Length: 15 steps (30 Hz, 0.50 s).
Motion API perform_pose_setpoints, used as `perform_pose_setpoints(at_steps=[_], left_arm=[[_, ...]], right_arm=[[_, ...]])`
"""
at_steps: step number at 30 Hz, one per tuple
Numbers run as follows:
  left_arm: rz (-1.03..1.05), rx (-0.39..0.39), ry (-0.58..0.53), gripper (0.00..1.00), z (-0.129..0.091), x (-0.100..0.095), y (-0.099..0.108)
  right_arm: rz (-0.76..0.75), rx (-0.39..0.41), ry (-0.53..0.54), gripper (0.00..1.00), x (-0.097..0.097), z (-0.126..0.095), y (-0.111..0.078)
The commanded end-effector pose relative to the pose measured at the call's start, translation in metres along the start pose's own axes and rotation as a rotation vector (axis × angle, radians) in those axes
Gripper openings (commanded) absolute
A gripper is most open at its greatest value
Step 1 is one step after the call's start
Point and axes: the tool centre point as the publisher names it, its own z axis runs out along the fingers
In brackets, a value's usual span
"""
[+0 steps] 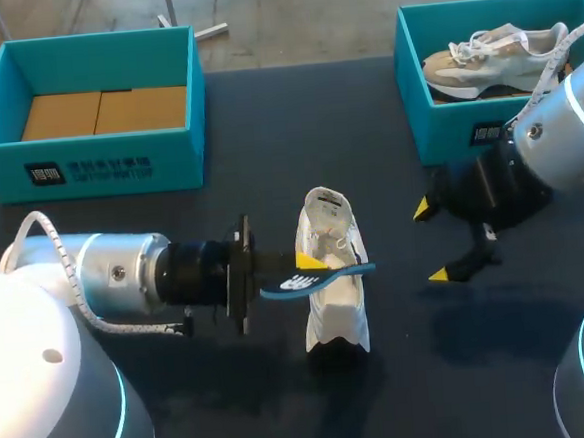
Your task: Take the shoe out of the shoebox, open the shoe tongue, remove and reinsert the insole, then place the shoe into the shoebox
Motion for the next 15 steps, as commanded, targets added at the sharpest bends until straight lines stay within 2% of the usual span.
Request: perform_pose_setpoints(at_steps=[1,15], left_arm=[[0.013,-0.027,-0.001,0.00,-0.0060,0.0054,0.0000],[0.013,-0.027,-0.001,0.00,-0.0060,0.0054,0.0000]], right_arm=[[0.071,0.043,-0.019,1.00,0.0003,0.0034,-0.0001],[0.071,0.043,-0.019,1.00,0.0003,0.0034,-0.0001]])
